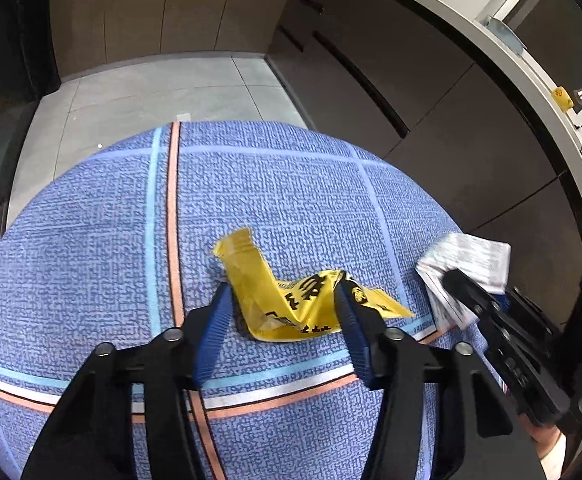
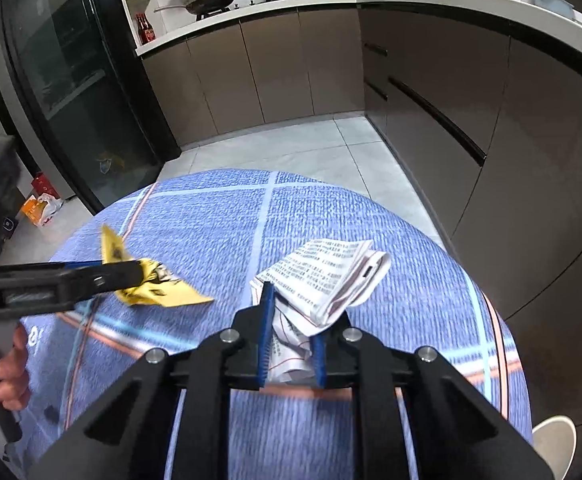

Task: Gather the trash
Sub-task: 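Grasp the yellow wrapper with the left tool while the right tool grasps the folded paper, then carry wrapper and folded paper over the white bin and open both tools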

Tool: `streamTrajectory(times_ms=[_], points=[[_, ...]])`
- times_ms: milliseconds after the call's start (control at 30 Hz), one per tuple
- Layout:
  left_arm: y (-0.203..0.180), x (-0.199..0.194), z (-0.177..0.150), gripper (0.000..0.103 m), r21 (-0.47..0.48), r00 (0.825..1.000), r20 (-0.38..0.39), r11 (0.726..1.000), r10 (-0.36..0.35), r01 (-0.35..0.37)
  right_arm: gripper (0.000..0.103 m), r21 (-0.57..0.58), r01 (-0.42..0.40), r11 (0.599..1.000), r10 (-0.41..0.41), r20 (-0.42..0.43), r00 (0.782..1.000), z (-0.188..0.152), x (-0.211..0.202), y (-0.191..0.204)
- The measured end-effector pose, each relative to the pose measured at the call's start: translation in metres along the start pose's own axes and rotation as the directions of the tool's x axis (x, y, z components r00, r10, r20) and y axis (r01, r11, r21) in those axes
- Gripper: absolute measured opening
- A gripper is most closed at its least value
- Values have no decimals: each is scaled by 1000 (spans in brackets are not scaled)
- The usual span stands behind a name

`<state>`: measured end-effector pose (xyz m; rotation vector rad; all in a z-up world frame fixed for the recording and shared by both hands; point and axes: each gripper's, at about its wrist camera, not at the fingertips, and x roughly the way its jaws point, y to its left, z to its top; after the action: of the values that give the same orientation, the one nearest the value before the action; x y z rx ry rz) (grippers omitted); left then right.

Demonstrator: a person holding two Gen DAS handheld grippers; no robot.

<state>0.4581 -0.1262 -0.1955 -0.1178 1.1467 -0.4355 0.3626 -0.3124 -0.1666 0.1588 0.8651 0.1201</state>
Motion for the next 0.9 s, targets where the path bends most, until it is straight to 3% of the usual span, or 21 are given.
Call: streamTrajectory(times_ms=[100,200,333,533,900], points=[[-1,4,-1,38,-13,1000,-4,1000,-5,5,18,10,-6,1000,6,19,1000,-11,-20,2],[-1,3,-1,21,-13,1000,-1,1000,-8,8,18,-5,3,1000,-3,37,999,-23,-38,8],[-3,-4,-4,6,1,1000,5,1000,-4,4,18,-7,-7,1000,8,45,999,-36,-55,19],[-7,-24,-24,4,22,1000,13,1000,0,0,18,-2,-38,999,38,49,998,-47,-72,31],[-23,-108,-75,4,30,990,137,999,33,-37,18,-25,-65,998,68,111,992,-63,-122,49]])
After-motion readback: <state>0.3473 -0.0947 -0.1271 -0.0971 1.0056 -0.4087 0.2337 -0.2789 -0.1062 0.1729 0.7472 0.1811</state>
